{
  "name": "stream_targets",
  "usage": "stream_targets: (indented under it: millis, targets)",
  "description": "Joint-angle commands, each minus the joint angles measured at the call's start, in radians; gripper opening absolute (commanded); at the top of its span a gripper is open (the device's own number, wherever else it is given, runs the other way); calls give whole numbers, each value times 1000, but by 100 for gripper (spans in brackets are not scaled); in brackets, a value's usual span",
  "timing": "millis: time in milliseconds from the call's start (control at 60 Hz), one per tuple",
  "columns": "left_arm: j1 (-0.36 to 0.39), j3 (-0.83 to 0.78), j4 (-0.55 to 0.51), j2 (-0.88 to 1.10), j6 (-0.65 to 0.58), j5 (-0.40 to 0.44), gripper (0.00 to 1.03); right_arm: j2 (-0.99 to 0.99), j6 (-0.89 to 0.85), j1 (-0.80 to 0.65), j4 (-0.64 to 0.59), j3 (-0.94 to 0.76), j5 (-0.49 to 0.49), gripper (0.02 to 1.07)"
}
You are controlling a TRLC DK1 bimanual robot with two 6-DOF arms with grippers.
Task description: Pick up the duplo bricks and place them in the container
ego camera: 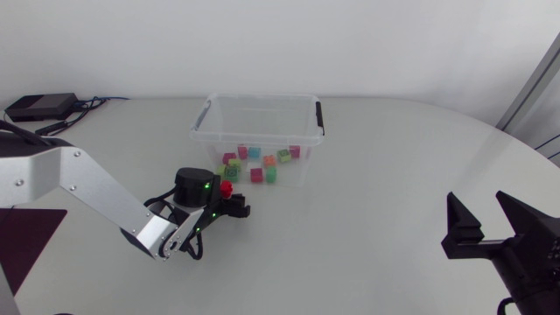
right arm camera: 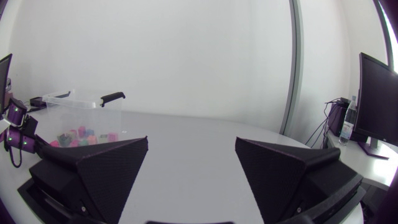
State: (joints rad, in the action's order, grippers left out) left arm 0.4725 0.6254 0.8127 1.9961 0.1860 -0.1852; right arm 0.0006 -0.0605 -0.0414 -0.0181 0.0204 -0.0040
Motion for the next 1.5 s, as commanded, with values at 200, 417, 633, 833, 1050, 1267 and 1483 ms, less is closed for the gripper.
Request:
stream_targets:
  millis: [200,417,633,833,1050,1267,1483]
  targets:
    - [-26,-12,22,50,1,6,39,-5,-15,-5,10,-20,-4,103]
    - [-44,-23,42,52,-2,46,29,-5,-16,-5,10,-20,-4,103]
    - [-40,-53,79,38,-22,55,16,-5,-15,-5,10,-20,-4,103]
    - [-41,-118,105,-23,-43,59,16,-5,-15,-5,10,-20,-4,103]
    - [11,-293,100,-326,-92,59,16,-5,-15,-5,10,-20,-4,103]
    - [41,-332,-244,-895,-134,56,16,-5,-15,-5,10,-20,-4,103]
    - [-12,-224,-314,-970,-155,84,16,-5,-15,-5,10,-20,-4,103]
